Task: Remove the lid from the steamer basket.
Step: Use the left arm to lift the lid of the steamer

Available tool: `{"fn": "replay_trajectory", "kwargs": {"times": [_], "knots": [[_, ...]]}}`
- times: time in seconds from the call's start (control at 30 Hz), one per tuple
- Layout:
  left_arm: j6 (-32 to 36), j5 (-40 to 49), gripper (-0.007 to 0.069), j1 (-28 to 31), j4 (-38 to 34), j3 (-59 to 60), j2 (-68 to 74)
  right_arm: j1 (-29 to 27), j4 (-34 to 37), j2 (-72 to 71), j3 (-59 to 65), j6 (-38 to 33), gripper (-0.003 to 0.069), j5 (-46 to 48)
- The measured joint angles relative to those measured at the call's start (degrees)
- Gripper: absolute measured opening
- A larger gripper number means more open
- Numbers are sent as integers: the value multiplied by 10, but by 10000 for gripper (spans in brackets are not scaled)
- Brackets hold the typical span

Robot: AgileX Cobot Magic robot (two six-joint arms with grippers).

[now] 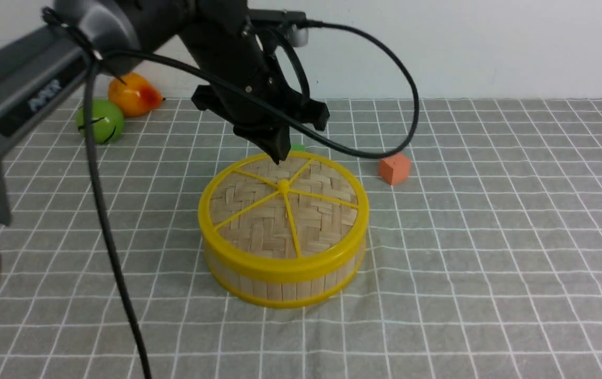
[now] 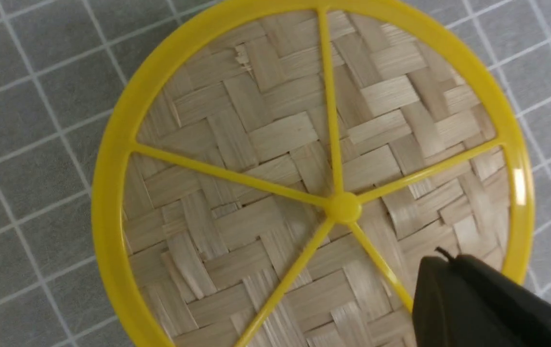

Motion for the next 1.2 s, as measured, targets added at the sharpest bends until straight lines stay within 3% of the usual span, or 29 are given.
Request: {"fn": "replay_trajectory", "kwargs": {"times": [0.13, 0.37, 0.5, 0.77, 1.2], "knots": [[15, -5, 71, -33, 50, -14, 29, 0, 0, 0, 0, 0, 244, 0], [25, -28, 370, -59, 106, -16, 56, 0, 0, 0, 0, 0, 244, 0], [7, -33, 440, -59, 129, -16, 64, 0, 0, 0, 0, 0, 244, 0], [-78, -31, 409, -59, 180, -18, 74, 0, 0, 0, 0, 0, 244, 0], [-93, -17, 311, -50, 181, -18, 85, 0, 0, 0, 0, 0, 244, 0]]}}
